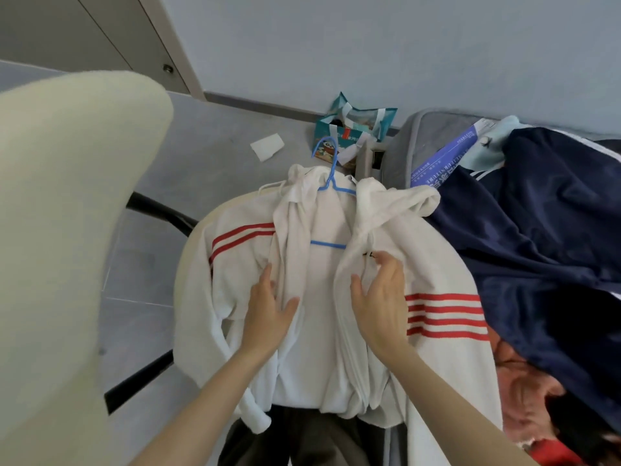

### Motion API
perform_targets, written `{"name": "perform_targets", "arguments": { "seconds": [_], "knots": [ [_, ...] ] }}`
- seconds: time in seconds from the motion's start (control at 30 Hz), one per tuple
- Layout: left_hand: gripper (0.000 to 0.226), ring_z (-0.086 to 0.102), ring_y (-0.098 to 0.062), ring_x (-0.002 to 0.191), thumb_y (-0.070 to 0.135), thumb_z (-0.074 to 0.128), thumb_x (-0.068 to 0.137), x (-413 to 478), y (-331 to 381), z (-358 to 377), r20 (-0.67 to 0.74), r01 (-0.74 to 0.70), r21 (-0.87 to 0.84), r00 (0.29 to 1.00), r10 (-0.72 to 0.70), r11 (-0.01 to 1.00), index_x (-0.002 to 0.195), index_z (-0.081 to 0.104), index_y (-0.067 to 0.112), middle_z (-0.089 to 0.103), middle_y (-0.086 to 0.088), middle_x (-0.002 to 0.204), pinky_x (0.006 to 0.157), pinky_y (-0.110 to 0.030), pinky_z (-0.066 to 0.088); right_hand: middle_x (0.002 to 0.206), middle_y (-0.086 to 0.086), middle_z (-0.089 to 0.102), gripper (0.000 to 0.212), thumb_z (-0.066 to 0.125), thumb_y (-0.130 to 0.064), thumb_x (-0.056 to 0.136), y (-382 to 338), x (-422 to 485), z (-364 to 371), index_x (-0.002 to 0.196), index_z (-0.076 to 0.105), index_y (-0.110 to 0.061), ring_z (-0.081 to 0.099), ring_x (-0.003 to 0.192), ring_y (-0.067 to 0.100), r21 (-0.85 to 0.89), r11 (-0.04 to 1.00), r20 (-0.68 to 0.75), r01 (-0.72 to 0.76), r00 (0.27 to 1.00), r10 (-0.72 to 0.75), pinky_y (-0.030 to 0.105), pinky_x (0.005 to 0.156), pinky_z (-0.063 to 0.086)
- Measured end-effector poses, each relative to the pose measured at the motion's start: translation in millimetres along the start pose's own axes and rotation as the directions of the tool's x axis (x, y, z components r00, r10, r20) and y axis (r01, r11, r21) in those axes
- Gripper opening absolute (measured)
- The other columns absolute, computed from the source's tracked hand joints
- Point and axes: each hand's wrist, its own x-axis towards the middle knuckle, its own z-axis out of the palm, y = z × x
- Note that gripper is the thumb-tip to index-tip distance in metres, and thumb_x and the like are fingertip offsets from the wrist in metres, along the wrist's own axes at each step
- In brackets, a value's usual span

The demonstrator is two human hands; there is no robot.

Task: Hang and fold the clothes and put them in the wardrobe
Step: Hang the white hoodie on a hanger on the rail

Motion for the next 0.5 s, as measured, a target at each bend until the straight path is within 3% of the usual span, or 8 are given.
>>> {"name": "perform_targets", "arguments": {
  "seconds": [0.1, 0.2, 0.27, 0.37, 0.43, 0.5],
  "knots": [
    [0.063, 0.049, -0.019, 0.116, 0.019, 0.063, 0.090, -24.3, -33.7, 2.7, -0.016, 0.080, 0.046, 0.997, -0.080, 0.996, 0.144, 0.032, 0.010, 0.046, -0.010, 0.131, 0.098, -0.025, 0.040, 0.113, 0.006, 0.053, 0.031, 0.058, -0.023, 0.091, 17.7, -37.3, 14.7, 0.116, 0.047, -0.008, 0.053, 0.105, 0.023, -0.069, 0.989, 0.185, -0.128, 0.973, 0.138, 0.030, 0.081, 0.043],
    [0.051, 0.054, -0.020, 0.104, 0.020, 0.060, 0.091, -43.6, -64.4, 2.5, 0.029, 0.127, 0.106, 0.991, -0.130, 0.986, 0.138, 0.040, 0.013, 0.053, -0.007, 0.116, 0.096, -0.037, 0.045, 0.119, 0.004, 0.050, 0.038, 0.054, -0.032, 0.092, 34.3, -70.6, 29.1, 0.122, 0.041, -0.012, 0.051, 0.106, 0.022, -0.266, 0.953, 0.376, -0.146, 0.894, 0.242, 0.035, 0.087, 0.047],
    [0.044, 0.052, -0.023, 0.105, 0.024, 0.059, 0.091, -54.8, -78.2, 5.6, -0.008, 0.142, 0.169, 0.990, -0.143, 0.975, 0.131, 0.043, 0.014, 0.052, -0.006, 0.114, 0.097, -0.042, 0.044, 0.123, 0.005, 0.049, 0.043, 0.053, -0.031, 0.094, 44.6, -89.4, 36.5, 0.129, 0.038, -0.012, 0.052, 0.108, 0.023, -0.305, 0.940, 0.398, -0.153, 0.876, 0.272, 0.038, 0.091, 0.047],
    [0.047, 0.040, -0.030, 0.117, 0.024, 0.059, 0.091, -62.4, -84.8, 16.3, -0.196, 0.122, 0.263, 0.978, -0.071, 0.957, 0.132, 0.042, 0.010, 0.044, -0.014, 0.125, 0.104, -0.038, 0.030, 0.118, 0.008, 0.056, 0.035, 0.046, -0.027, 0.098, 58.8, -108.8, 45.3, 0.127, 0.040, -0.008, 0.057, 0.103, 0.025, -0.254, 0.949, 0.354, -0.185, 0.895, 0.269, 0.035, 0.087, 0.048],
    [0.046, 0.044, -0.029, 0.118, 0.024, 0.057, 0.093, -63.6, -85.6, 20.9, -0.176, 0.127, 0.192, 0.980, -0.093, 0.973, 0.133, 0.041, 0.008, 0.046, -0.012, 0.127, 0.102, -0.040, 0.036, 0.109, 0.008, 0.060, 0.026, 0.042, -0.028, 0.100, 65.3, -116.2, 47.5, 0.118, 0.044, -0.009, 0.059, 0.095, 0.024, -0.261, 0.949, 0.338, -0.176, 0.904, 0.261, 0.032, 0.078, 0.048],
    [0.036, 0.054, -0.028, 0.105, 0.024, 0.056, 0.094, -65.7, -90.3, 21.0, -0.110, 0.141, 0.149, 0.986, -0.125, 0.979, 0.124, 0.044, 0.009, 0.054, -0.008, 0.117, 0.089, -0.042, 0.047, 0.091, 0.005, 0.062, 0.022, 0.041, -0.028, 0.101, 69.5, -122.0, 46.8, 0.111, 0.044, -0.009, 0.061, 0.082, 0.024, -0.257, 0.954, 0.337, -0.153, 0.911, 0.236, 0.031, 0.067, 0.047]
  ]
}}
